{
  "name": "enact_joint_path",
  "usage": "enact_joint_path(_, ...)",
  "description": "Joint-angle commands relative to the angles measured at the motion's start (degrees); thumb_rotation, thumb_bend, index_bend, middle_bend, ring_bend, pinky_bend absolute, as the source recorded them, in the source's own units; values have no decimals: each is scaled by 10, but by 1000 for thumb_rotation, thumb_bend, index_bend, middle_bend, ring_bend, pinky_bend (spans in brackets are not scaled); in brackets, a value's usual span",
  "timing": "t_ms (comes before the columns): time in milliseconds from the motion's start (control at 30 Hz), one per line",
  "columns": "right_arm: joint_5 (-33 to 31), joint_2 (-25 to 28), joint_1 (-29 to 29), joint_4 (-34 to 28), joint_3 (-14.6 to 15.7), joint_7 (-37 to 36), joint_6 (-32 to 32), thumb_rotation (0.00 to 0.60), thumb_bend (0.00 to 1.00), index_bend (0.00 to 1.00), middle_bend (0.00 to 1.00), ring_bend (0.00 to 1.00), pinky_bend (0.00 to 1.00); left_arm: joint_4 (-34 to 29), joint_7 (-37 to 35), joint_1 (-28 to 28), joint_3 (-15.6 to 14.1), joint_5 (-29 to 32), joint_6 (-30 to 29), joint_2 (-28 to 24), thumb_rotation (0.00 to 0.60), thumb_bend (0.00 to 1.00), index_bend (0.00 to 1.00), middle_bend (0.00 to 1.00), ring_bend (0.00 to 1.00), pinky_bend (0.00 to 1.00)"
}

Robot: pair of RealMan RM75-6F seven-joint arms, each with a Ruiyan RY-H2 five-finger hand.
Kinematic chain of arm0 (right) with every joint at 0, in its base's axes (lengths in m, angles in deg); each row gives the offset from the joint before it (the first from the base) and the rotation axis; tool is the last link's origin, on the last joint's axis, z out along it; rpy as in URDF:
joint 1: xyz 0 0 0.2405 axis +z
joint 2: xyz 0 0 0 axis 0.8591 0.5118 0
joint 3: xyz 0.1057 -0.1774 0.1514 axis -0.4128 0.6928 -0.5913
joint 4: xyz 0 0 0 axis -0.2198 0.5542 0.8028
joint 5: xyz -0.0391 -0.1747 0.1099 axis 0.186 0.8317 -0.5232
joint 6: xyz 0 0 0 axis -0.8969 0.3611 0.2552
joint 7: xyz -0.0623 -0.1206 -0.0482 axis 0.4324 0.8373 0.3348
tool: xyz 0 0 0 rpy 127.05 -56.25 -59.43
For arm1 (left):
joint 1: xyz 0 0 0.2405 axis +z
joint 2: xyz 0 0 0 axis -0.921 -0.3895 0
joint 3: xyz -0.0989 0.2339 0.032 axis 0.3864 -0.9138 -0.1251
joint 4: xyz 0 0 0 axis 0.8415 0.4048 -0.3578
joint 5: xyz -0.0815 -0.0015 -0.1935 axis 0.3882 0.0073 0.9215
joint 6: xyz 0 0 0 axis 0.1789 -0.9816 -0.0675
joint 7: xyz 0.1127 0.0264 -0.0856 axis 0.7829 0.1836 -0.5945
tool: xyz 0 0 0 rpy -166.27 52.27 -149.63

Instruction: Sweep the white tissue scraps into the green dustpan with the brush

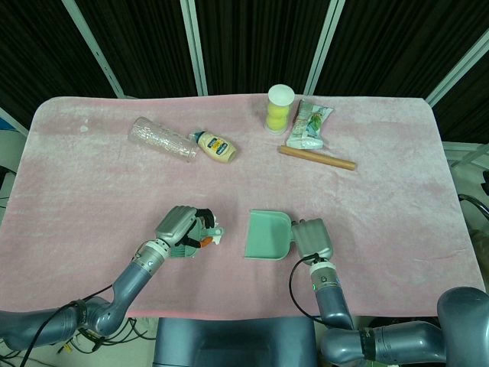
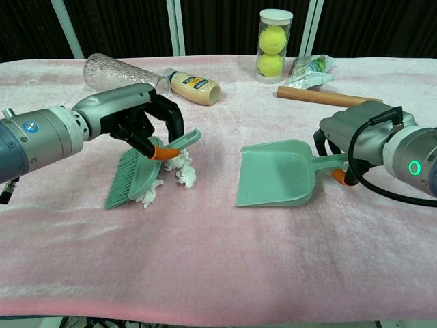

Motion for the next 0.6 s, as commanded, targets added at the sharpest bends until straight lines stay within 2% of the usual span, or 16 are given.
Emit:
enact_joint_path(33, -1, 1, 2, 1, -1, -1, -1, 600, 508, 618, 573, 701, 807, 2, 0, -2, 2, 1, 1, 3, 600, 384, 604, 638, 911, 1000)
enact_joint_path(367, -4, 3, 3, 2, 5, -5, -3, 600, 508, 619, 573, 701, 807, 15, 0, -8, 8, 3, 2, 21, 600, 394, 605, 639, 911, 1000)
enact_joint_path(600, -6, 2, 6, 1, 3, -7, -2, 600, 508, 618, 573, 701, 807, 37, -5, -31, 28, 4, 11, 54, 600, 394, 605, 639, 911, 1000)
